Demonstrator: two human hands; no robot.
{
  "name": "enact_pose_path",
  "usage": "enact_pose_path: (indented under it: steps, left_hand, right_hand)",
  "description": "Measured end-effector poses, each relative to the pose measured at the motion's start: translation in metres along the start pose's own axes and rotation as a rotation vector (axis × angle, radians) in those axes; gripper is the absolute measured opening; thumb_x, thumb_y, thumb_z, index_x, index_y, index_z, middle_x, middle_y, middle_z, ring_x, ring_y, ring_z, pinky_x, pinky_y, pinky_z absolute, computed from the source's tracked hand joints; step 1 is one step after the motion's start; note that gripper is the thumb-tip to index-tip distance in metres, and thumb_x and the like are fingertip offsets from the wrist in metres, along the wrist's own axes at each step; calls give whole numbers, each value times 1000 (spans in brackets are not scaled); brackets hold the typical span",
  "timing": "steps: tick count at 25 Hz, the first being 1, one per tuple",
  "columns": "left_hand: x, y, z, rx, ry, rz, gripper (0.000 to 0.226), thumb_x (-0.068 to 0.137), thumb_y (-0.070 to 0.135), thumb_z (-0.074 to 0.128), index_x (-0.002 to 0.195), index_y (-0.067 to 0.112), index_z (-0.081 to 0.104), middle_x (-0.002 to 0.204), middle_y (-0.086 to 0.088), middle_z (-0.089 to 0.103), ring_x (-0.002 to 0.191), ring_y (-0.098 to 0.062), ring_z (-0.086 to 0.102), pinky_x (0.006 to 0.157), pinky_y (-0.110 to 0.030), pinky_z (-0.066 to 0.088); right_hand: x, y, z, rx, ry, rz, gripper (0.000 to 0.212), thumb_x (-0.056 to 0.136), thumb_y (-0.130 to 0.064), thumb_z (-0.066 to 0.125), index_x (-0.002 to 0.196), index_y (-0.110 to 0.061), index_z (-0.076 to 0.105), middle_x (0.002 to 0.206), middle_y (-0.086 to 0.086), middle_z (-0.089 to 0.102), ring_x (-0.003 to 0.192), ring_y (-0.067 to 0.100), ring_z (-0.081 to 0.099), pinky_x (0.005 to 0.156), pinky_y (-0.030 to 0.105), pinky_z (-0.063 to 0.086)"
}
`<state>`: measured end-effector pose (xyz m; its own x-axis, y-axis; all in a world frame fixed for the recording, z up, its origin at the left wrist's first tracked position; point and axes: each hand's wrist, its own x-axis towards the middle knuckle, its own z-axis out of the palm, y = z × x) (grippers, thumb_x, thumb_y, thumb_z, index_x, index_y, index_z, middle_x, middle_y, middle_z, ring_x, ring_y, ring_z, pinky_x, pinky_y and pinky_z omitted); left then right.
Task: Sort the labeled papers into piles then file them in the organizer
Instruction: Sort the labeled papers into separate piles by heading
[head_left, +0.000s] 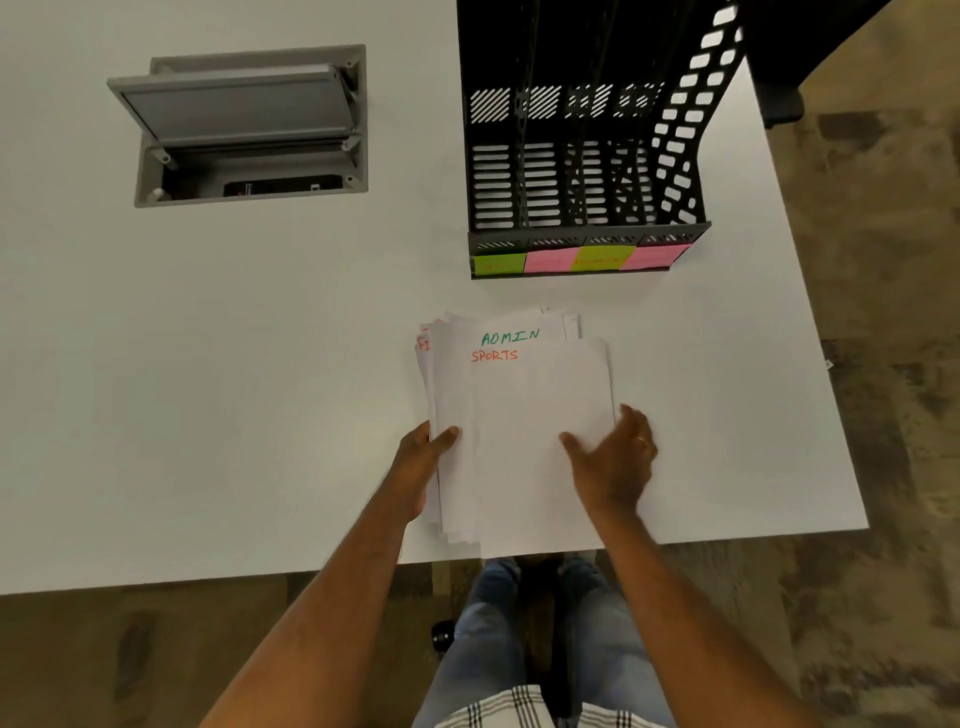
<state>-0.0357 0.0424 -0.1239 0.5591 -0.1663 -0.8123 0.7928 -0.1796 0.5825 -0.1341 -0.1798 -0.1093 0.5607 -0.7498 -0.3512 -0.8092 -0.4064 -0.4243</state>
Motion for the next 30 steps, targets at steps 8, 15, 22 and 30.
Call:
enact_pose_path:
  steps: [8,15,22,30]
  left_hand:
    - [5,5,25,42,-26,3,40,97,16,66,136,11,58,118,-6,71,104,-25,68,83,-37,60]
    - [16,8,30,93,66,11,45,98,13,64,141,8,54,129,-14,65,108,-32,62,93,-43,51]
    - [18,5,35,125,117,23,41,98,17,63,138,11,55,122,-10,64,105,-31,60,90,-43,49]
    - [11,7,37,92,88,46,29,97,18,65,126,15,61,112,-2,71,100,-23,66,84,-36,53]
  right_hand:
    - [42,37,-26,203,-103,97,30,91,-31,66,109,-8,61,109,13,62,109,36,57,88,48,51]
    - [125,113,-109,-59,222,90,49,92,-5,62,137,-7,43,128,25,59,120,46,53,99,61,42]
    - [144,128,-120,-320,168,-170,70,90,-1,61,152,-13,31,155,21,33,139,44,33,102,62,43]
    - [103,81,-75,70,44,-305,43,99,-21,54,141,-16,45,150,9,42,140,26,36,111,49,40]
